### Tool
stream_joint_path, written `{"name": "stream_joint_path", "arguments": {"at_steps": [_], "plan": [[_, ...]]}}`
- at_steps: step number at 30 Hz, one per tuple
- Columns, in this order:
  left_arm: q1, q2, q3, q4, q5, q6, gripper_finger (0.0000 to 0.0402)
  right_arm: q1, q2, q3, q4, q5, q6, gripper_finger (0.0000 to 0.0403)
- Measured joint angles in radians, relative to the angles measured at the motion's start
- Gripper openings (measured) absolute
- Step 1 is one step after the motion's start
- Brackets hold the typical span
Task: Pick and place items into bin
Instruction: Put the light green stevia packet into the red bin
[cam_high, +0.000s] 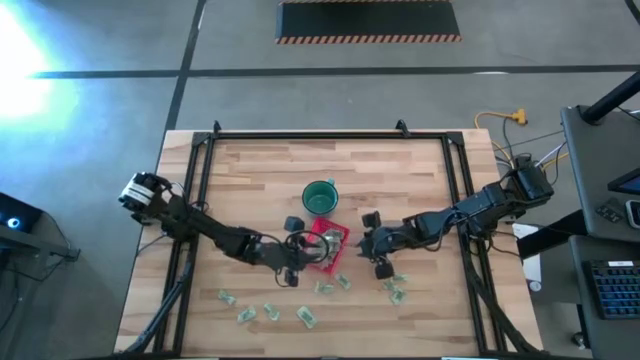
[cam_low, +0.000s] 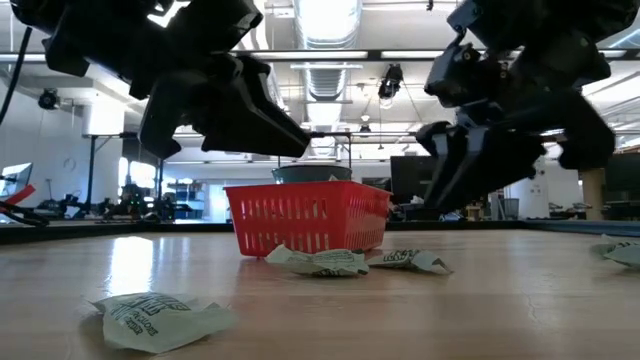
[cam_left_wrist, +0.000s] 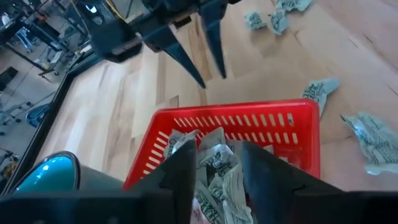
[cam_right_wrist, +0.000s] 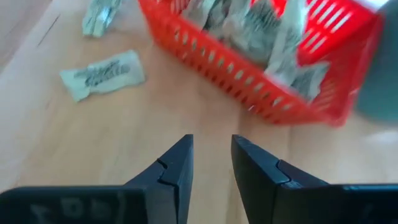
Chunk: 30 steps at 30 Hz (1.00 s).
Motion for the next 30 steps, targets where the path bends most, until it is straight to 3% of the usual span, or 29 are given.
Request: {"name": "stream_joint_path", "arguments": {"at_steps": [10,24,30], "plan": [[-0.006,0.0,-0.001,0.0,0.0,-0.003,0.0159,0.024,-0.014,0.0,-0.052,-0.353,0.208,0.0089],[-0.008,-0.001,-0.003,-0.009,0.0,-0.053,0.0161,0.153,-0.035,0.0,-0.135,-0.347,0.337,0.0084],[-0.008,-0.001,-0.003,-0.009,0.0,-0.053,0.0161,0.22,-0.037,0.0,-0.226,-0.236,0.416,0.0073]]}}
